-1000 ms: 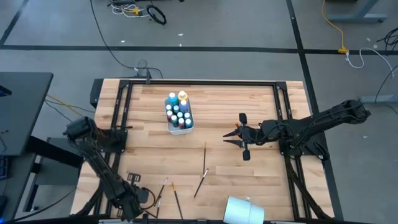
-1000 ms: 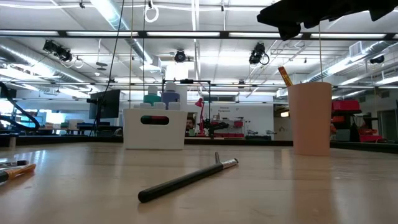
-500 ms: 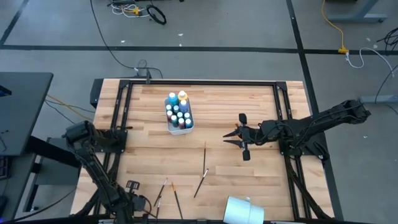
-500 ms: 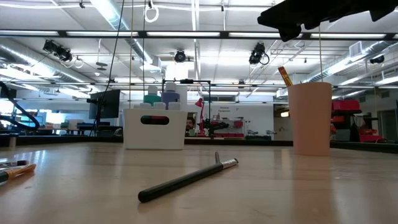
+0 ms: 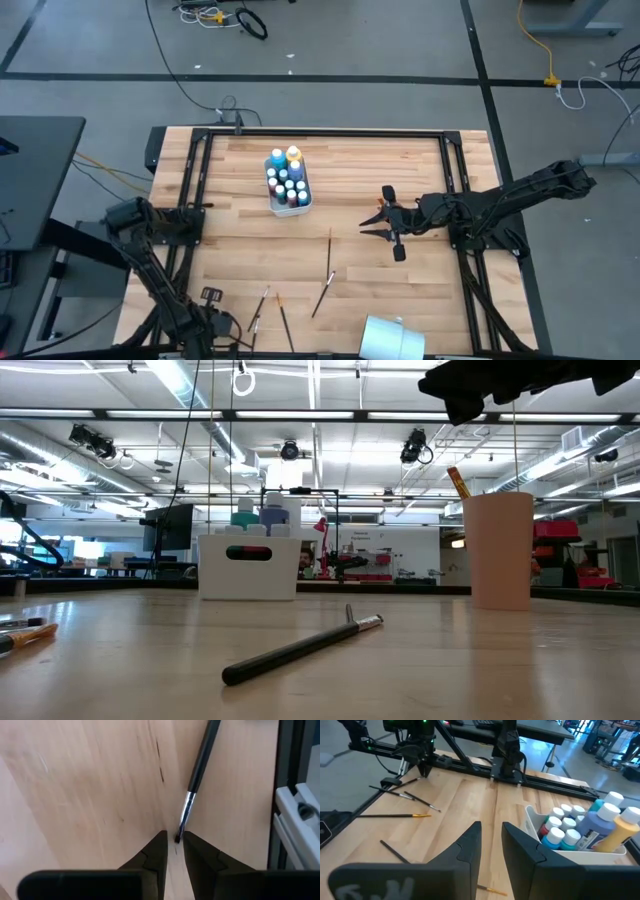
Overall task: Pick & Place Paint Supplies
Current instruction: Put the silver paint brush into the orange cup
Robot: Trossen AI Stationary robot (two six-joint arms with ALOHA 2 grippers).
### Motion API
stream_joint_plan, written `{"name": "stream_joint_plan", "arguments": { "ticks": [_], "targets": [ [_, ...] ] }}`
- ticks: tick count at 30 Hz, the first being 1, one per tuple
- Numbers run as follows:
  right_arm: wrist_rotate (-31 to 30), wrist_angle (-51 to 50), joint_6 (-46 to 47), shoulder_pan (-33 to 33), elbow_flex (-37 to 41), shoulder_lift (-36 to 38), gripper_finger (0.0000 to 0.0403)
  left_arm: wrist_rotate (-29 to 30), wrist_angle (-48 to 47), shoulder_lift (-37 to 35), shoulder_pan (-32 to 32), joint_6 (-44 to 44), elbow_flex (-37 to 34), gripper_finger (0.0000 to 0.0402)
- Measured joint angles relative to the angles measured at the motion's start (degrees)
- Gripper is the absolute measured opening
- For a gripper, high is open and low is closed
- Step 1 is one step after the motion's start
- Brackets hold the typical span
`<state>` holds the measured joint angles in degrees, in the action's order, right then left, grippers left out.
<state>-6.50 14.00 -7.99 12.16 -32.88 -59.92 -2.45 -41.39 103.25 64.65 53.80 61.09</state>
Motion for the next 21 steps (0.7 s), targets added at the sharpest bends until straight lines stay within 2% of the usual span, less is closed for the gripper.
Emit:
{"name": "stream_joint_plan", "arguments": {
  "ticks": [4,8,11,14,18,21],
  "targets": [
    [0.0,0.0,0.0,0.0,0.0,0.0,0.008,-0.1,1.5,-0.4,0.3,1.0,-1.5,0.0081],
    [0.0,0.0,0.0,0.0,0.0,0.0,0.008,2.4,2.3,-0.4,0.4,-0.3,-1.6,0.0083],
    [0.0,0.0,0.0,0.0,0.0,0.0,0.008,1.6,2.2,-0.4,0.3,-0.4,-1.6,0.0077],
    [0.0,0.1,0.0,0.0,0.0,0.0,0.008,0.7,1.6,-0.3,0.5,-0.4,-1.6,0.0059],
    [0.0,0.2,0.0,0.0,0.0,0.0,0.008,2.1,1.0,-0.3,0.5,-0.4,-1.7,0.0012],
    [0.0,0.7,0.0,0.0,0.0,0.0,0.008,3.9,-0.1,-0.3,0.4,-0.7,-1.4,0.0009]
  ]
}}
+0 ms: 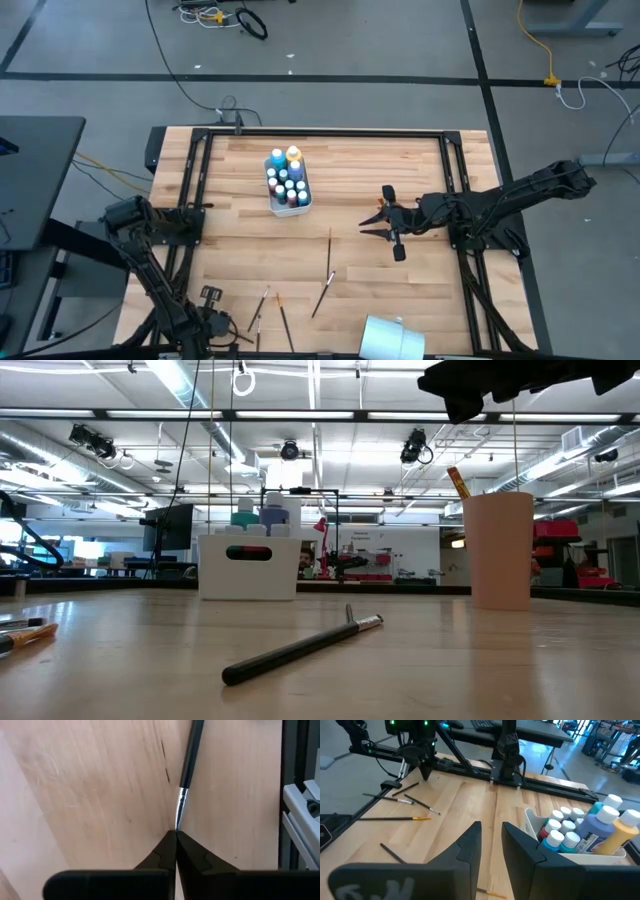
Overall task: Pick & Place Paint Supplies
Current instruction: Put the silver paint brush into the orange cup
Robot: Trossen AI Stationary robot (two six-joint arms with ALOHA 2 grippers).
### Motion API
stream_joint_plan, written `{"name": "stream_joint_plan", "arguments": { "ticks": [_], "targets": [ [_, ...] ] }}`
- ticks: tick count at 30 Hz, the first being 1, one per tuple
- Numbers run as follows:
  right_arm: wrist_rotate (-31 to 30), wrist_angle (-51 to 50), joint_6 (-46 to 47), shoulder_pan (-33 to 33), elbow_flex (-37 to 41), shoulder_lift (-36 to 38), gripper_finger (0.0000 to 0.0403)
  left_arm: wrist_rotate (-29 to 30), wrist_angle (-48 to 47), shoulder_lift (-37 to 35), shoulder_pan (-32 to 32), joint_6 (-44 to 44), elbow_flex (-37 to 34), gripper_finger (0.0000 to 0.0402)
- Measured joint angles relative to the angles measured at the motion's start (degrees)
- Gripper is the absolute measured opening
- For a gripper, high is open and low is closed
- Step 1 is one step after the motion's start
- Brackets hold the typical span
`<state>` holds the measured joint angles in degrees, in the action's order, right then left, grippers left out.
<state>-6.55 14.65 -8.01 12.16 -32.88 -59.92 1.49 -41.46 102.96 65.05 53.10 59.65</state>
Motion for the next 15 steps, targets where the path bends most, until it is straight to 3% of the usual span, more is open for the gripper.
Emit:
{"name": "stream_joint_plan", "arguments": {
  "ticks": [9,15],
  "targets": [
    [0.0,6.1,0.0,0.0,0.0,0.0,0.008,3.3,-16.6,0.4,-1.2,-4.4,5.7,0.0004],
    [-0.1,9.5,0.0,0.0,0.0,0.0,0.008,13.3,-32.6,0.4,-3.2,-11.9,14.0,0.0003]
  ]
}}
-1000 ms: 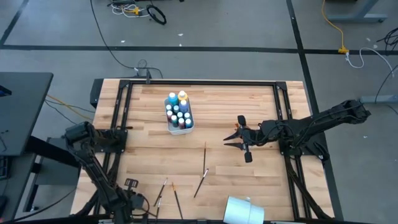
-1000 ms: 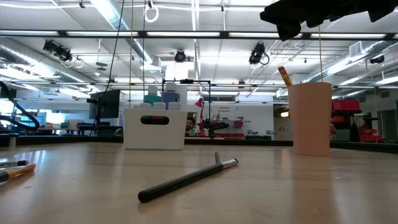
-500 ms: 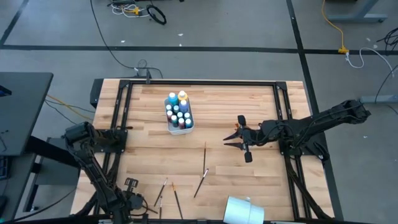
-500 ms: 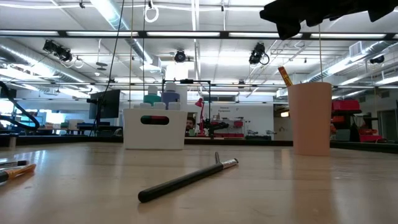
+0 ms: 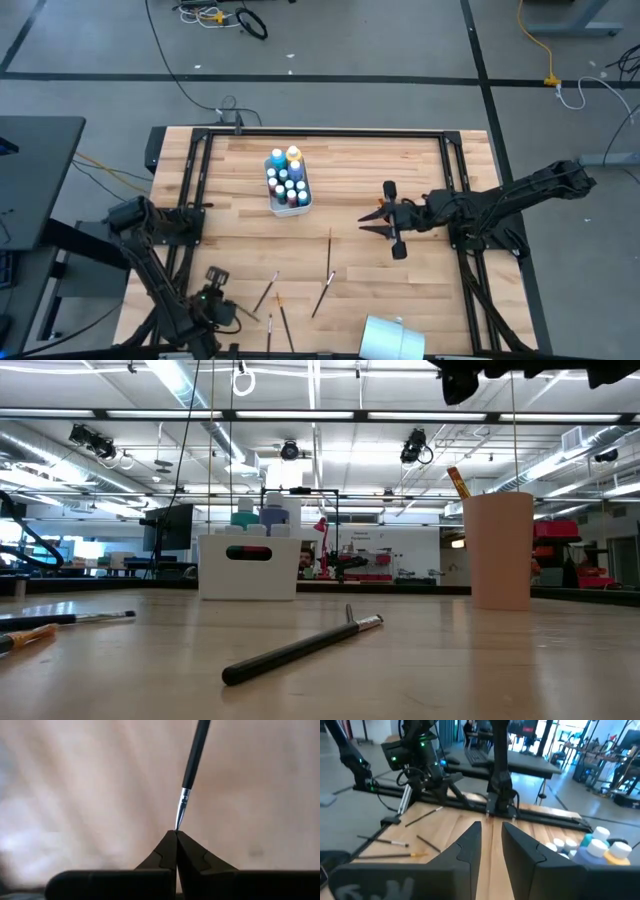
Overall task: Pick & Place Paint Supplies
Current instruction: Put the silver paint brush into the orange cup
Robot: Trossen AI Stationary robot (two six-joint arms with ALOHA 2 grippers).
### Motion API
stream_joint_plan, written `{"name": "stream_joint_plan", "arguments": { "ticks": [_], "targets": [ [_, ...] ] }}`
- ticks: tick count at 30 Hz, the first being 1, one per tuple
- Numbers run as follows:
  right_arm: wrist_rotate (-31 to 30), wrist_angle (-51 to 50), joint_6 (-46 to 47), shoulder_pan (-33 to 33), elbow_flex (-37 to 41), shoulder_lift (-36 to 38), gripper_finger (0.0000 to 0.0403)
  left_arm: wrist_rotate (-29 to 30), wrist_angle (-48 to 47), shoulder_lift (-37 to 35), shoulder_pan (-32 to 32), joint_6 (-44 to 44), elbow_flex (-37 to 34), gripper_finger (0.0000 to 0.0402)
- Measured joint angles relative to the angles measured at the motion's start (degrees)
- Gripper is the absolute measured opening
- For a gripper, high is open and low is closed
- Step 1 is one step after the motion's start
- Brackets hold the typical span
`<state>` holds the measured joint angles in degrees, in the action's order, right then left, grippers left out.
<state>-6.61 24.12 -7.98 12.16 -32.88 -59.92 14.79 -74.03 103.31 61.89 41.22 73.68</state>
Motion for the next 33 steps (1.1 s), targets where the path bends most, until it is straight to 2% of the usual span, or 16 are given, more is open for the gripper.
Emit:
{"name": "stream_joint_plan", "arguments": {
  "ticks": [4,7,10,13,15,19,23,28,33],
  "targets": [
    [0.0,4.0,4.7,0.0,0.0,-0.2,0.008,8.7,-7.6,-0.1,-1.7,-10.0,7.7,0.0003],
    [0.0,8.6,7.9,0.0,0.0,-2.4,0.008,16.4,-11.6,-0.2,-3.2,-23.2,12.2,0.0003],
    [0.1,14.3,10.0,-0.1,0.0,-6.7,0.008,29.2,-11.9,-0.2,-5.3,-37.8,14.8,0.0003],
    [0.2,19.7,13.3,-0.5,-0.1,-11.3,0.008,44.3,-10.2,-0.2,-8.0,-46.9,15.6,0.0003],
    [0.7,20.1,17.1,-0.9,-1.1,-13.6,0.008,50.5,-8.4,-0.2,-10.3,-54.3,15.6,0.0003],
    [6.9,20.5,21.8,-2.3,-4.6,-17.2,0.0082,56.3,-3.6,-0.2,-14.4,-71.8,15.6,0.0003],
    [12.7,19.1,21.8,-2.9,-8.0,-21.1,0.0097,61.6,4.6,-0.2,-17.7,-86.8,15.6,0.0003],
    [14.6,17.7,21.1,-3.0,-11.4,-25.3,0.0123,62.1,15.1,-0.2,-21.0,-102.9,15.6,0.0003],
    [13.8,16.8,21.0,-3.0,-12.8,-26.9,0.0145,59.4,24.0,-0.2,-22.4,-111.9,15.6,0.0003]
  ]
}}
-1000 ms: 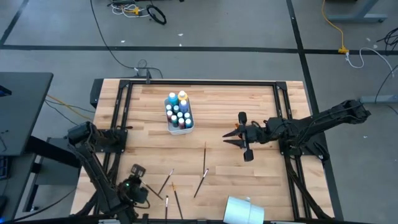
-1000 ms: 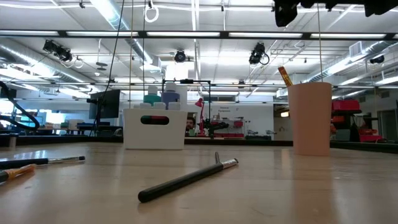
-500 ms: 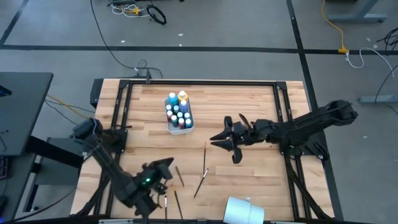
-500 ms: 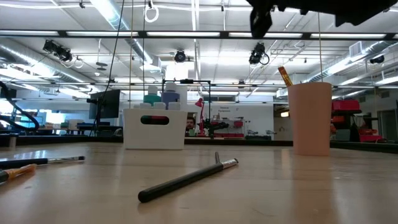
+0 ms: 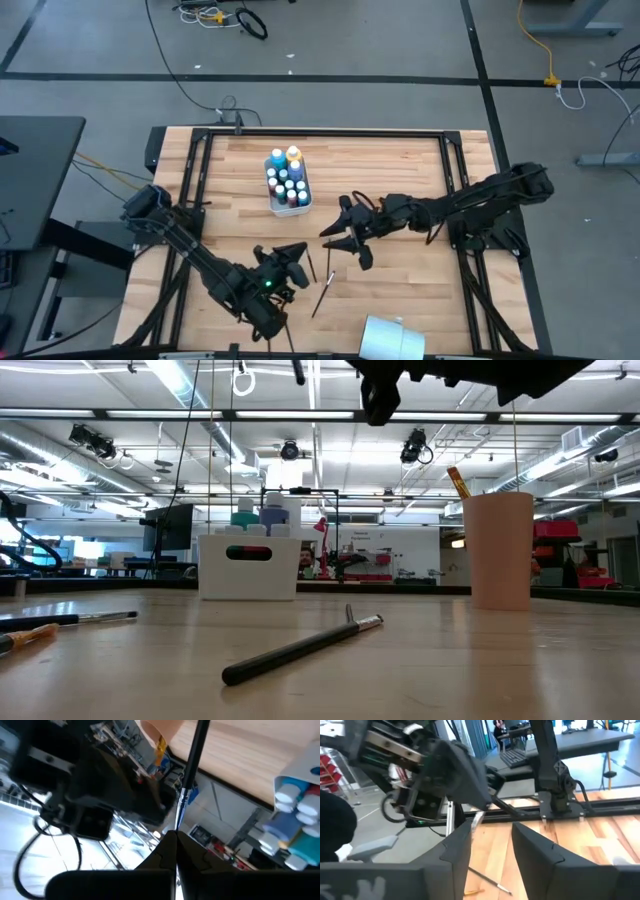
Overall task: Pick & Place Paint Supplies
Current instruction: Put the silver paint brush into the orange cup
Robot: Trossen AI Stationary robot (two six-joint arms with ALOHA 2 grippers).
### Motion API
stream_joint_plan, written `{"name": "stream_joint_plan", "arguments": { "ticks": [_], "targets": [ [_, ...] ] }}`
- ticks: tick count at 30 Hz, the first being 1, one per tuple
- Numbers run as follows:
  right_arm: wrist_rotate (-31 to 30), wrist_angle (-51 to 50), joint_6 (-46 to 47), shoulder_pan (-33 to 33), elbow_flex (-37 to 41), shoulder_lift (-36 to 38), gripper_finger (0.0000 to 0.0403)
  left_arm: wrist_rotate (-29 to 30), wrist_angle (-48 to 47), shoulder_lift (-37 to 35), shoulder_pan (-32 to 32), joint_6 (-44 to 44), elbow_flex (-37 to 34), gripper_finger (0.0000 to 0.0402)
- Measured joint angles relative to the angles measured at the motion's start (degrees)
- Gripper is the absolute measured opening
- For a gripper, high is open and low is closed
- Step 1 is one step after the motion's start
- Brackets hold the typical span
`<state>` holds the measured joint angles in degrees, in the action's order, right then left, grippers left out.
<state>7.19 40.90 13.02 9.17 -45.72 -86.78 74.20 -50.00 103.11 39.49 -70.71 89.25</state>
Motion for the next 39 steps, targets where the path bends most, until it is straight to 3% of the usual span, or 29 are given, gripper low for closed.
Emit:
{"name": "stream_joint_plan", "arguments": {
  "ticks": [6,19,27,31,39],
  "targets": [
    [-0.2,-1.5,1.0,0.0,-0.1,-0.2,0.0153,-0.8,7.1,0.0,-1.3,-9.5,0.0,0.0004],
    [-0.4,-2.2,5.6,-0.1,-0.2,-0.2,0.0151,-3.4,12.7,0.0,-8.0,-17.2,0.0,0.0003],
    [-0.9,-2.3,4.0,-0.1,-0.2,-0.2,0.0147,-6.6,22.3,0.0,-10.2,-24.4,0.0,0.0003],
    [-1.6,-2.3,3.8,-0.3,-0.2,-0.2,0.0116,-7.3,24.1,0.0,-10.9,-26.4,0.0,0.0004],
    [-1.0,-2.5,2.5,-2.0,-0.2,-0.1,0.0016,-7.4,23.9,0.0,-11.0,-25.8,0.0,0.0007]
  ]
}}
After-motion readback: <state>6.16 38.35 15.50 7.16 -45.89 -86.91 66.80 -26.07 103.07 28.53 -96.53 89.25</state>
